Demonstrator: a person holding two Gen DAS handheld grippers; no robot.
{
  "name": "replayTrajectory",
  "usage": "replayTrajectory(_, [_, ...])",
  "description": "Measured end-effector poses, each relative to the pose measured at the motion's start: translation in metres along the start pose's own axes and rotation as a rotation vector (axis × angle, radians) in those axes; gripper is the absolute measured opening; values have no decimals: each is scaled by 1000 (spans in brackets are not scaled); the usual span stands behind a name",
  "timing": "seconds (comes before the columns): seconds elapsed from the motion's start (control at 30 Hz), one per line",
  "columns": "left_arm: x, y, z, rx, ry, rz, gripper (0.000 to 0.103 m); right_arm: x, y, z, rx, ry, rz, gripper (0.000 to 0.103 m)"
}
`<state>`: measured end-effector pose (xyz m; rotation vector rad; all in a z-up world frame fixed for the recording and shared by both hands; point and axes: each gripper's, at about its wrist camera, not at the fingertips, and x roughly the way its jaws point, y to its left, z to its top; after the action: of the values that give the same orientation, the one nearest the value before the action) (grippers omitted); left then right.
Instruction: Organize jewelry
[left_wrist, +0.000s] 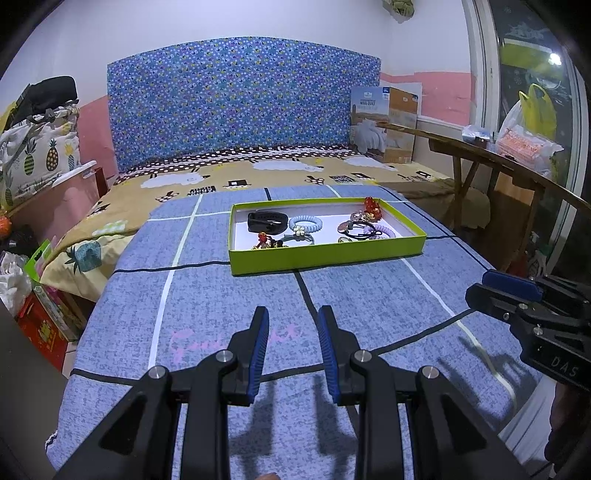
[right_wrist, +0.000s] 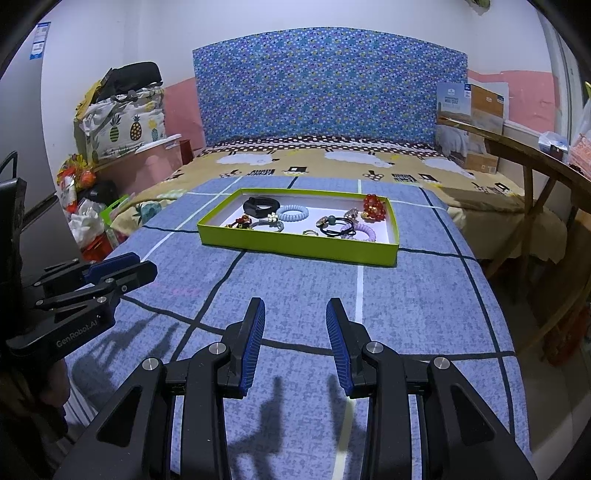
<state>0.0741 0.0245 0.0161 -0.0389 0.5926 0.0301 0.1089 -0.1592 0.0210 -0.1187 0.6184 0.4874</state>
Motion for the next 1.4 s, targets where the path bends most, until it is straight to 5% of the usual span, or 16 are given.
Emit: replayTrajectory(1.4, [7, 1, -6, 5, 14, 7, 29, 3, 3, -1, -2, 17, 2, 36])
